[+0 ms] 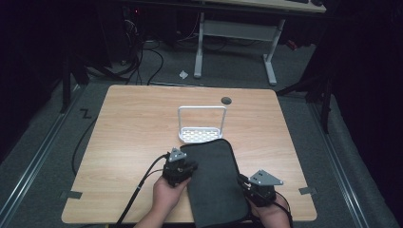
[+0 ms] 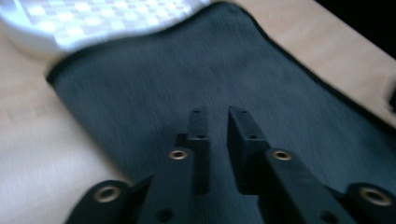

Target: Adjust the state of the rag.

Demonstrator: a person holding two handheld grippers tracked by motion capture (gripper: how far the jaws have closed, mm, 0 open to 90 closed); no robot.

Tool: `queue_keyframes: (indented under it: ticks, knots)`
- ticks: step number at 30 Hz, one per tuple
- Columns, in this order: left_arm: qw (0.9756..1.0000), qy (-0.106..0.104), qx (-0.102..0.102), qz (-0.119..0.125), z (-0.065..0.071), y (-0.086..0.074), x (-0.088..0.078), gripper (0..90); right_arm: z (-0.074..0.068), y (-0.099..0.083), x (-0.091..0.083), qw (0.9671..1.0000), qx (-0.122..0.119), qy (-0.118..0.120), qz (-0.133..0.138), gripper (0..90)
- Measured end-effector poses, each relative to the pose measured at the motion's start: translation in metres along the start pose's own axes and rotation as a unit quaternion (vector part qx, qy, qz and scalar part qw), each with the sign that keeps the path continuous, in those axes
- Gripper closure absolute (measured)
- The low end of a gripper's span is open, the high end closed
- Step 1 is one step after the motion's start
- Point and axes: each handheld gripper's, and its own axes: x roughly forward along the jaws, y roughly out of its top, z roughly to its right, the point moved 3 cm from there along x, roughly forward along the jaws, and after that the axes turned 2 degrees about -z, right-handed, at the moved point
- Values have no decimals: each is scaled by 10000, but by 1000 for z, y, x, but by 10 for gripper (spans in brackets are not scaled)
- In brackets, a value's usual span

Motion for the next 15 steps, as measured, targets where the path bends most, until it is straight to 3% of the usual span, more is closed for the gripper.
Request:
queue_keyframes:
  ticks: [4, 6, 10, 15]
  knots:
    - [9993, -247, 124, -259, 13, -15, -2, 900, 8, 9, 21, 9997, -82, -58, -219, 900]
    - [9984, -145, 347, -428, 17, -19, 1, 900, 12, 15, 37, 9992, -109, -56, -380, 900]
    - [9983, -162, 325, -448, 11, -20, 1, 900, 14, 19, 60, 9977, -195, -67, -644, 900]
    - [9982, -115, 371, -452, -3, -20, -6, 900, 6, 20, 61, 9975, -223, 48, -673, 900]
